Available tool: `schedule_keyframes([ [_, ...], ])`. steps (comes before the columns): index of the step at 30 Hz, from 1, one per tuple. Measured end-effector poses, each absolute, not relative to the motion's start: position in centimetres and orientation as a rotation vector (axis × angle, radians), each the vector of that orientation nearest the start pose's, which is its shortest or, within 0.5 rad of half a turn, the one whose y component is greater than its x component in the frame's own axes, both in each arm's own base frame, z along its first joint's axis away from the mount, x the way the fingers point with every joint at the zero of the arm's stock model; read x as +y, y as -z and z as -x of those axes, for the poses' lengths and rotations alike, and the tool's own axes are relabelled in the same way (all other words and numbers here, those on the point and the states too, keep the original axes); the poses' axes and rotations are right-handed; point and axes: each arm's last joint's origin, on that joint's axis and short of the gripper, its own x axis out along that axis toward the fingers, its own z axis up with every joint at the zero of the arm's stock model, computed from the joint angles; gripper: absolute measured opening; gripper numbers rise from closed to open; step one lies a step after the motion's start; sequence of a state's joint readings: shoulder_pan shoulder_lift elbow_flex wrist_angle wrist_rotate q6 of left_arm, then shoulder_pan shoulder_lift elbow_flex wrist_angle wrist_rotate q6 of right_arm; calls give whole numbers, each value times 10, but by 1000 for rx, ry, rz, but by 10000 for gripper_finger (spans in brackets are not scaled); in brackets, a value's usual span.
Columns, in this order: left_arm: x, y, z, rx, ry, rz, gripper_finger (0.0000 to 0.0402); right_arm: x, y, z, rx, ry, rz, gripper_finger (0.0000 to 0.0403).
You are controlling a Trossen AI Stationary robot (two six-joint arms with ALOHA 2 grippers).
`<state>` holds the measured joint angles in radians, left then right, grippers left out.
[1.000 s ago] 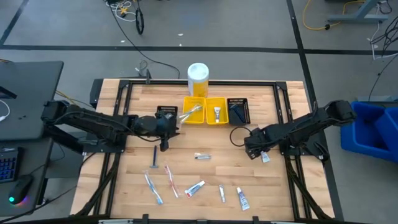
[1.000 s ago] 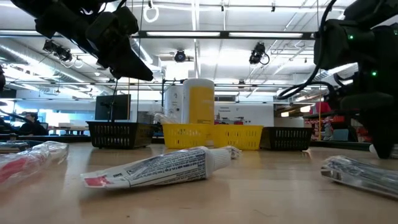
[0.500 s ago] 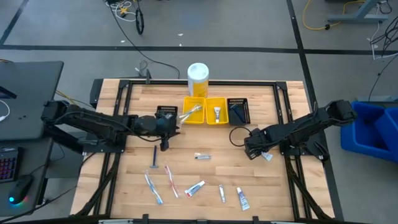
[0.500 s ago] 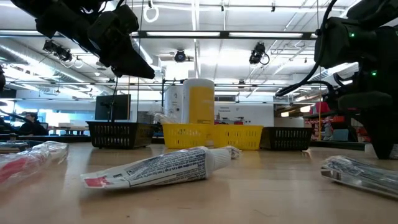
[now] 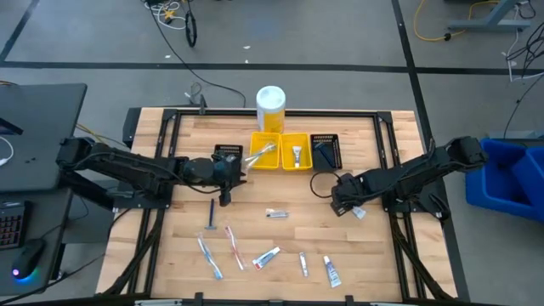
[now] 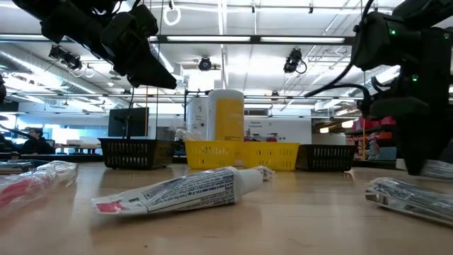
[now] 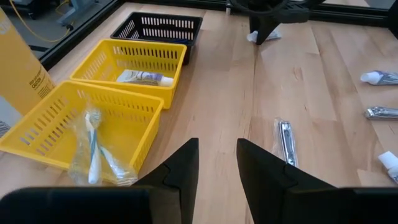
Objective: Pick & Place Travel size toiletries
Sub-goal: Put the white toothpaste into the right yellow bin
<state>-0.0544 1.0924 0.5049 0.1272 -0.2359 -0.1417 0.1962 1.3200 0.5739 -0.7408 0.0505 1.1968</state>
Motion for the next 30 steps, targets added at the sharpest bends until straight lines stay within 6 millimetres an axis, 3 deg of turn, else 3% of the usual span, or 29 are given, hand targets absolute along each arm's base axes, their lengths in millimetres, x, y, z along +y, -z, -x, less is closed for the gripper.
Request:
schedule_keyframes([
  [9,-5,-209,-222,442,-210,72,117,38,-145,-202,1136,605,-845,107],
  [14,-5,-209,-222,440,-227,69,117,40,-164,-235,767,412,-824,106],
  [18,-5,-210,-222,436,-228,69,117,33,-191,-257,415,321,-659,106],
  [24,-5,-210,-222,435,-228,69,117,2,-219,-268,108,403,-383,106],
  [30,-4,-210,-222,430,-253,64,117,-47,-209,-267,135,581,-352,107],
])
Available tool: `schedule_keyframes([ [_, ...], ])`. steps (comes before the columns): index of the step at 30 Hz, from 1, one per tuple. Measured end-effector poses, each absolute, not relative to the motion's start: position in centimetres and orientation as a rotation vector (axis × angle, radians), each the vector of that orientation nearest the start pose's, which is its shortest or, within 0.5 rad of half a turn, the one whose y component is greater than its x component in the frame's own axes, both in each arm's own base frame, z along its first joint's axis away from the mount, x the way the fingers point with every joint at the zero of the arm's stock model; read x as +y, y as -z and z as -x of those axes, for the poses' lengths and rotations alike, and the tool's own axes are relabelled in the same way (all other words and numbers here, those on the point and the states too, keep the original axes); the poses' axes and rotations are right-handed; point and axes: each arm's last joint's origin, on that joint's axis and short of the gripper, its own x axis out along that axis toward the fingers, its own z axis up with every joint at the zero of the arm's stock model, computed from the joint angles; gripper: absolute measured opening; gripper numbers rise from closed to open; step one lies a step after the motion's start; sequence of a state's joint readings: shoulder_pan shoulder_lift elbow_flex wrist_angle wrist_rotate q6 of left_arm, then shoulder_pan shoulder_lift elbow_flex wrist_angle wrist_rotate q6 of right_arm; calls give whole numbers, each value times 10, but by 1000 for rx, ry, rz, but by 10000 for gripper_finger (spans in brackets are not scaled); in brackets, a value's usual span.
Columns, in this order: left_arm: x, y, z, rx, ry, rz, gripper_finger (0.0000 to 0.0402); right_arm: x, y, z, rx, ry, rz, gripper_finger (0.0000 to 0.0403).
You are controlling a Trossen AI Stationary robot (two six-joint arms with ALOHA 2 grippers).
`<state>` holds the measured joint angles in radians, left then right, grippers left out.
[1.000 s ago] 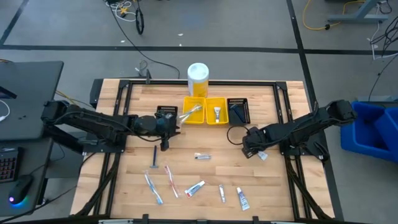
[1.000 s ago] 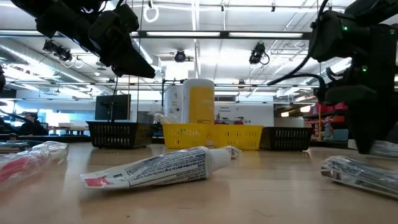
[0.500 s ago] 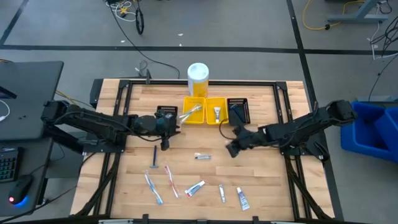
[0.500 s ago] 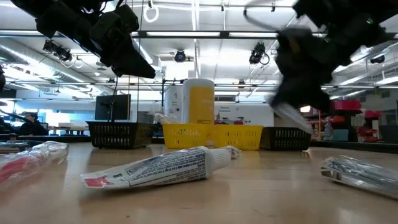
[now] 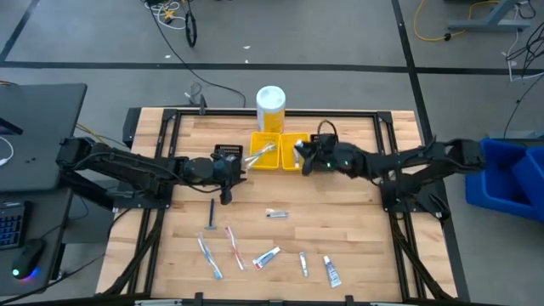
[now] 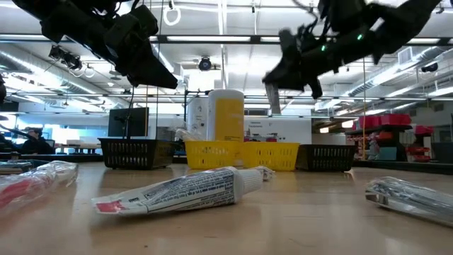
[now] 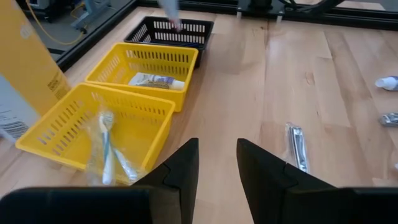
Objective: Pick & Place Travel size toiletries
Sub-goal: Put the white toothpaste into the right yellow bin, then put the blue razor into the right black bin
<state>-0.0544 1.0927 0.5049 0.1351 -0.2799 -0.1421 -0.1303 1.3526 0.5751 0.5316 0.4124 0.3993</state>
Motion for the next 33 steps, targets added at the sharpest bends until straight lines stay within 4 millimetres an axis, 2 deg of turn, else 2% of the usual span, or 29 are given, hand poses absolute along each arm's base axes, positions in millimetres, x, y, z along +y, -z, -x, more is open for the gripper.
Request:
schedule_keyframes([
  [5,-4,-210,-222,426,-269,60,117,-74,-185,-272,212,568,-428,107],
  [11,-4,-216,-224,365,-268,46,117,-88,-155,-277,340,616,-419,109],
  [14,-4,-217,-225,355,-261,22,117,-93,-148,-277,363,639,-421,115],
  [20,-4,-219,-225,338,-262,34,117,-97,-142,-276,406,619,-439,139],
  [29,-6,-215,-225,367,-197,211,117,-98,-140,-274,435,619,-422,199],
  [33,-9,-209,-222,437,-155,317,117,-96,-146,-279,377,581,-355,224],
])
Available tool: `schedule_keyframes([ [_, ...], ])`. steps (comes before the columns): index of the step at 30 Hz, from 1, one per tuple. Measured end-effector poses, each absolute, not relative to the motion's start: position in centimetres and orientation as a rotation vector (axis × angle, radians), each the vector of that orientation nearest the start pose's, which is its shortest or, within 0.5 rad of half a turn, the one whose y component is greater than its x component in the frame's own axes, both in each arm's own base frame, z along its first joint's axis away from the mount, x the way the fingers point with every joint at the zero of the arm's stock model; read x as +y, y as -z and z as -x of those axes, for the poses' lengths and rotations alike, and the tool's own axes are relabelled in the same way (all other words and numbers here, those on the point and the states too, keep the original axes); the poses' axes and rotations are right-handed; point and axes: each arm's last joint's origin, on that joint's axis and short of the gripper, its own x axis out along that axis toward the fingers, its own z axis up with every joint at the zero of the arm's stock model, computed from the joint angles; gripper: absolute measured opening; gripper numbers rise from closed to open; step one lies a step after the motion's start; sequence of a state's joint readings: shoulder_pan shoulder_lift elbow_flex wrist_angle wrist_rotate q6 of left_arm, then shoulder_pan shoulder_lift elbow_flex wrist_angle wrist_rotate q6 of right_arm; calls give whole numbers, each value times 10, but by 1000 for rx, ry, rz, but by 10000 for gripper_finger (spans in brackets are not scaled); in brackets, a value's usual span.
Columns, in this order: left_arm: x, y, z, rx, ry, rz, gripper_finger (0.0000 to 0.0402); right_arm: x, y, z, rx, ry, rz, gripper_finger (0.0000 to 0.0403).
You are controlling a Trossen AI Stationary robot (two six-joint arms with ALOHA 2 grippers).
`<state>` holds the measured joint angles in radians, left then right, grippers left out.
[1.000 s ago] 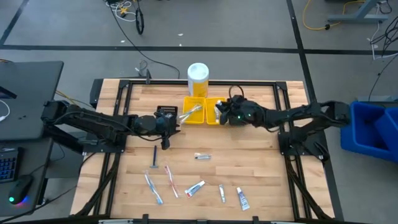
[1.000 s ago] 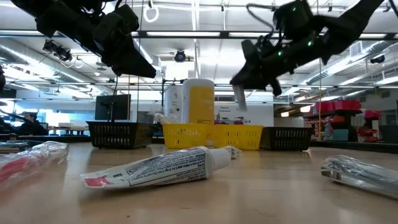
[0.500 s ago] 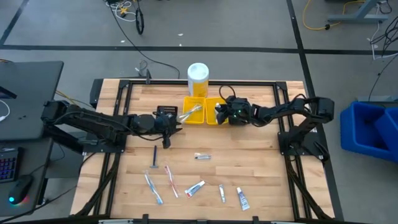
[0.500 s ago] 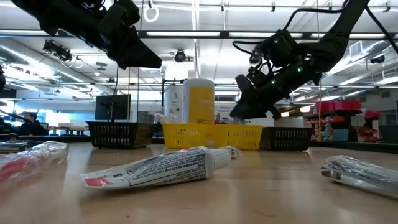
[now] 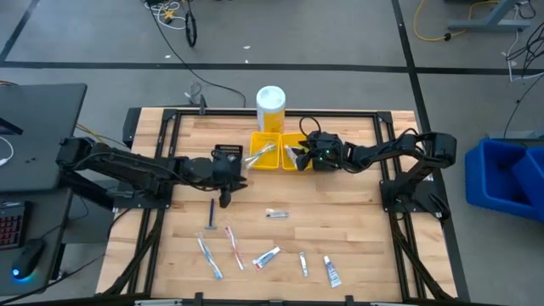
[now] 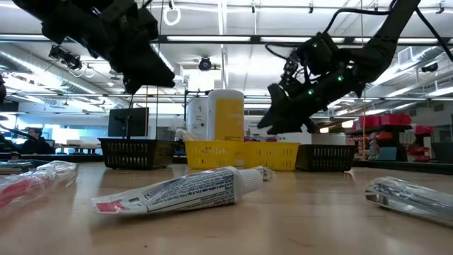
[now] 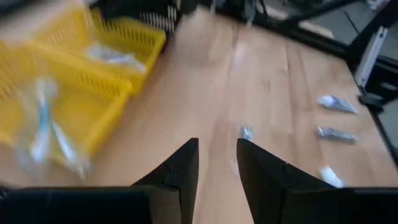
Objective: Pick & Place Travel size toiletries
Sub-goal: Put the blue razor into the right black bin
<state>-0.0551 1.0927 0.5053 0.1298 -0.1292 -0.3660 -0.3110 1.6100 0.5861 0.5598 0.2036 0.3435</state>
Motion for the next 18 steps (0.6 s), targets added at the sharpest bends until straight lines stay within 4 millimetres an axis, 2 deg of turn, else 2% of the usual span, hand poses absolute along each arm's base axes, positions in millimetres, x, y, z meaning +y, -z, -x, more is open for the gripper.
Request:
schedule_keyframes([
  [4,-11,-205,-220,493,-122,438,117,-88,-158,-287,257,467,-356,240],
  [8,-16,-208,-221,510,-80,487,117,-76,-169,-294,161,297,-366,247],
  [12,-19,-221,-223,585,-71,500,117,-67,-173,-297,146,190,-331,246],
  [18,-23,-250,-227,757,-106,510,117,-60,-173,-298,147,171,-356,230],
])
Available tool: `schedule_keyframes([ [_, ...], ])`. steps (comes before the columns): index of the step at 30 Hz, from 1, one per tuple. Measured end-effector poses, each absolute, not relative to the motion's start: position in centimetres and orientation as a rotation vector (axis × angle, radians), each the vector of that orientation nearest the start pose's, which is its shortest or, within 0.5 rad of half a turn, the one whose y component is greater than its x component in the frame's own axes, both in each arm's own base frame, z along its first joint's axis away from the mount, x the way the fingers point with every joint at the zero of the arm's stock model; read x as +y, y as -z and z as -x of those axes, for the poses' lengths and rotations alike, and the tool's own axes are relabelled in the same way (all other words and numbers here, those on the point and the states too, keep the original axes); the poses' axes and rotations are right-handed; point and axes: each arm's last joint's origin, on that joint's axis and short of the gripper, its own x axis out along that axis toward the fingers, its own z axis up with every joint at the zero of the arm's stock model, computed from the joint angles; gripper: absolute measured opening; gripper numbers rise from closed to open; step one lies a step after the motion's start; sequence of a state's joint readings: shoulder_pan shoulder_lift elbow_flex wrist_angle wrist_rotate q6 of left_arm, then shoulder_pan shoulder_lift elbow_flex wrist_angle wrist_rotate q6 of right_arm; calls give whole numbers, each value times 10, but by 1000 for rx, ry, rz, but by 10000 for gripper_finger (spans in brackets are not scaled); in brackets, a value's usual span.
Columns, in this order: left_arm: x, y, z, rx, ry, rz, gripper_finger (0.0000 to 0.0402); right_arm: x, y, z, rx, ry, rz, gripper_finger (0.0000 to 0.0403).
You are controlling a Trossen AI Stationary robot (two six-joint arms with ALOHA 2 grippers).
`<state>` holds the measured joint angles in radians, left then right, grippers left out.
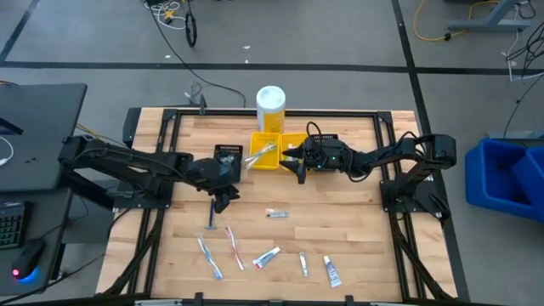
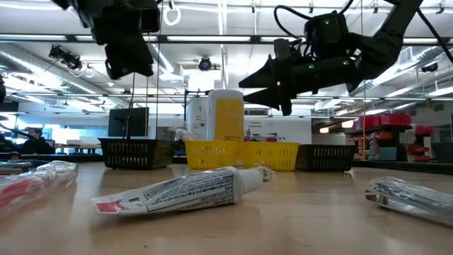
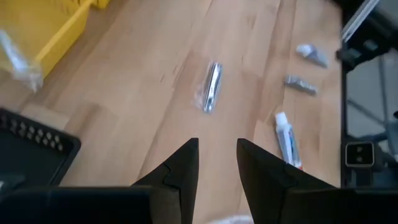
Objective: Pick & Place Travel size toiletries
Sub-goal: Put the blue razor into the right black bin
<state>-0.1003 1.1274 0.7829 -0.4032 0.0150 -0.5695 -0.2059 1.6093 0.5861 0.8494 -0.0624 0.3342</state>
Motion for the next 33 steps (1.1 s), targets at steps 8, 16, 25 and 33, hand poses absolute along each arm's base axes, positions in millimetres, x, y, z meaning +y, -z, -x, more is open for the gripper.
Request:
schedule_keyframes([
  [8,-27,-247,-230,1044,-129,543,117,-59,-173,-298,149,161,-345,211],
  [16,-28,-222,-219,1325,-370,704,117,-59,-172,-298,160,165,-347,202],
  [25,-32,-194,-231,1469,-526,851,128,-59,-170,-298,178,171,-385,202],
  [33,-33,-168,-241,1540,-681,908,135,-59,-168,-297,191,175,-408,195],
])
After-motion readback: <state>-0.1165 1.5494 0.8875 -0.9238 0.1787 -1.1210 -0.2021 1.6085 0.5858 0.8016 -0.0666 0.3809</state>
